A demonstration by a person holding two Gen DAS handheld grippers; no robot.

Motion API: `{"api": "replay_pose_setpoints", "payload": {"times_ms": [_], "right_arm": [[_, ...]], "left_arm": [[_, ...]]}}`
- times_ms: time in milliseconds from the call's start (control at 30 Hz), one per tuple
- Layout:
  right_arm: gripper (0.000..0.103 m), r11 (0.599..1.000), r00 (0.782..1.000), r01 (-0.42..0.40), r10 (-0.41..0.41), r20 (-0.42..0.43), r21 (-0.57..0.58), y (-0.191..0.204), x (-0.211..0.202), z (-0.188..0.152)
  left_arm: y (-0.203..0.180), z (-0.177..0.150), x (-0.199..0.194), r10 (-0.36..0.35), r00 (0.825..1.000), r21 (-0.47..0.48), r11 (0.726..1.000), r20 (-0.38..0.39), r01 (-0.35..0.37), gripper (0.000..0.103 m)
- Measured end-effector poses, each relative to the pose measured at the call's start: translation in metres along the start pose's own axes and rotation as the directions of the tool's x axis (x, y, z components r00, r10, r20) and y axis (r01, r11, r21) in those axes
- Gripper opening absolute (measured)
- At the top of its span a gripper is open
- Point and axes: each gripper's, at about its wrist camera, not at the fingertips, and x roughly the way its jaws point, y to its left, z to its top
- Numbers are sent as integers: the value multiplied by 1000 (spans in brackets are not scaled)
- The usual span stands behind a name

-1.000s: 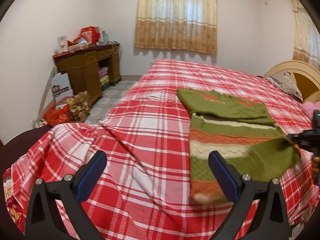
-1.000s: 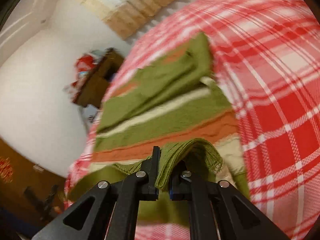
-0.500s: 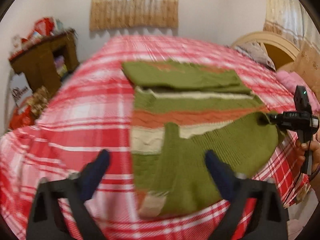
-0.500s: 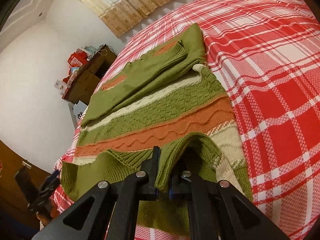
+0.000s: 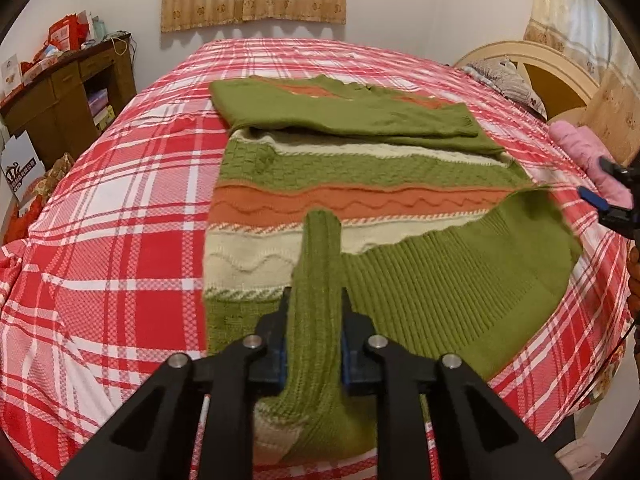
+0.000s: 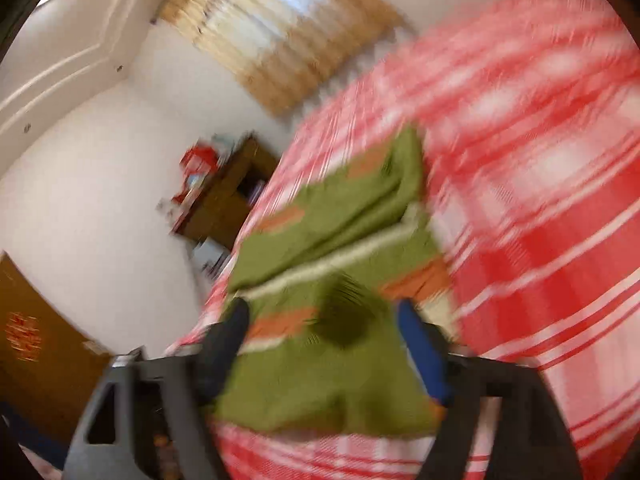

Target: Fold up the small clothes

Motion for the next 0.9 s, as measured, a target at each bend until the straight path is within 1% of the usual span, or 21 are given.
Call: {"api": "replay_pose_setpoints", "payload": {"times_ms": [33,67,133,167,200,233,267,333,367,400,467,500,533,567,600,633,667,700,767,833,900], "right_arm": [[81,999,999,18,-17,33,-36,2,-8,2],[81,997,999,26,-23,41,-79,5,-11,4],[81,990,999,53,-52,6,-130,8,-5,5],[81,980,996,80,-87,-30,-183,14,6,3],[81,972,994,90,-103,-48,-215,17,13,1],[81,953,988,111,-137,-74,-283,25,28,-2],[81,937,983,126,-161,-83,-327,28,37,-5],[81,895,971,150,-213,-108,-421,35,61,-13],[81,879,964,160,-237,-120,-448,34,69,-17],[81,865,956,168,-260,-137,-473,33,81,-21],[81,845,939,163,-291,-183,-509,29,100,-32],[80,831,927,167,-316,-203,-531,27,107,-39],[74,774,909,214,-381,-169,-596,29,113,-48],[59,756,911,212,-381,-154,-619,32,111,-51],[44,766,915,199,-368,-163,-611,35,109,-50],[20,780,916,198,-363,-173,-593,35,106,-49],[17,788,916,201,-361,-173,-582,36,104,-48],[15,785,919,210,-362,-155,-583,38,100,-49],[14,784,923,227,-362,-128,-578,42,92,-50],[14,806,934,239,-343,-98,-542,44,79,-46],[14,823,945,249,-323,-60,-511,51,64,-41]], "left_arm": [[1,4,4,-2,1000,-4,1000,0,2,24],[2,6,6,-6,1000,-8,1000,1,6,25],[2,8,7,-13,1000,-18,1000,2,13,30],[2,8,7,-26,1000,-26,999,3,26,33],[1,8,6,-46,999,-31,998,4,46,42],[0,10,7,-56,998,-30,998,4,56,52],[-2,9,7,-63,998,-23,998,6,63,56],[-9,9,8,-35,999,7,999,7,34,58],[-14,8,9,-9,1000,33,999,9,9,58],[-14,8,10,-1,1000,39,999,12,0,58],[-14,7,10,6,1000,42,999,18,-7,55],[-12,7,9,6,1000,38,999,22,-7,47],[-11,7,9,7,1000,31,999,28,-8,36],[-7,6,8,-1,999,16,1000,38,0,30],[-2,5,8,-20,999,-9,1000,48,20,19],[3,5,7,-39,998,-38,998,56,41,16],[5,5,7,-47,997,-57,997,57,50,15],[8,5,7,-51,997,-79,995,60,56,13],[7,6,6,-42,997,-87,995,61,47,11],[4,9,2,-20,997,-78,997,73,26,10],[4,13,-6,-26,995,-87,996,92,34,10]]}}
